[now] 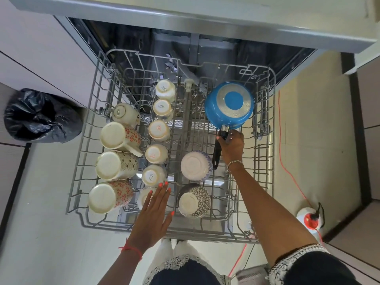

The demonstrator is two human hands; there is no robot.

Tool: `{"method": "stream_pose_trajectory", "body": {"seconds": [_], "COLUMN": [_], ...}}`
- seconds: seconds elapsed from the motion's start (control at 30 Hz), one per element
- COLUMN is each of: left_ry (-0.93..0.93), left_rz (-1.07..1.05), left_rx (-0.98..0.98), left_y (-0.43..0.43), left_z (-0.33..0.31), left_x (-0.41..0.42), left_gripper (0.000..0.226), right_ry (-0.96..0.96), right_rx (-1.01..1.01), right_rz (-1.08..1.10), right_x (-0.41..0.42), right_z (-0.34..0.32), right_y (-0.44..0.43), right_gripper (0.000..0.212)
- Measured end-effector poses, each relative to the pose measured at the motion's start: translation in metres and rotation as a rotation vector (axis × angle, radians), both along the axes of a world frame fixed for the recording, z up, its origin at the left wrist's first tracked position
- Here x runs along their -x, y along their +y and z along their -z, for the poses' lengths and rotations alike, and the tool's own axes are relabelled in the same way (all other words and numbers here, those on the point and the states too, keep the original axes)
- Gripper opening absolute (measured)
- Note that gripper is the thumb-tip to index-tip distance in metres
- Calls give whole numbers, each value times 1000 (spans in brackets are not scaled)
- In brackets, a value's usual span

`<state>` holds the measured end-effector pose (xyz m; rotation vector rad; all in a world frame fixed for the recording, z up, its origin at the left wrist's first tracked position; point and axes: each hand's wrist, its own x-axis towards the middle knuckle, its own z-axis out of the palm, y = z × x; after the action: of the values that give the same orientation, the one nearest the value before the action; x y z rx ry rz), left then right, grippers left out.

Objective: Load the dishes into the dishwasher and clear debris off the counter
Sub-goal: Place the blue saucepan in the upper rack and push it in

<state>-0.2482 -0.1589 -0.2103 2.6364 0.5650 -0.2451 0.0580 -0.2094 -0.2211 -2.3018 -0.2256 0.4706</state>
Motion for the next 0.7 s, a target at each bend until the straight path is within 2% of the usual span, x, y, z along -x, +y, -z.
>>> {"method": "stream_pose_trajectory", "body": {"seconds": [0.2,0.3,0.47,0.6,0.7], "left_ry": [22,30,31,-27,-14], "left_rz": [69,104,140,188,150], "left_rx": [-74,-117,-126,-57,-20], "left_y": [-9,-14,-20,-25,-27], "left_z": [-13,-20,-42,-45,-49], "left_x": [12,23,39,53,55], "left_gripper": [55,54,57,33,61], "right_ry": [-89,-139,-143,-125,-156], "right_rx": [-34,-61,-6,69,160], "right_rz": [-100,-234,-519,-702,-829], "right_x": [40,80,158,207,229], "right_z": [-21,-40,-67,-74,-73], "right_y": [-27,-47,-90,-117,-129], "right_gripper": [27,19,38,38,38]}}
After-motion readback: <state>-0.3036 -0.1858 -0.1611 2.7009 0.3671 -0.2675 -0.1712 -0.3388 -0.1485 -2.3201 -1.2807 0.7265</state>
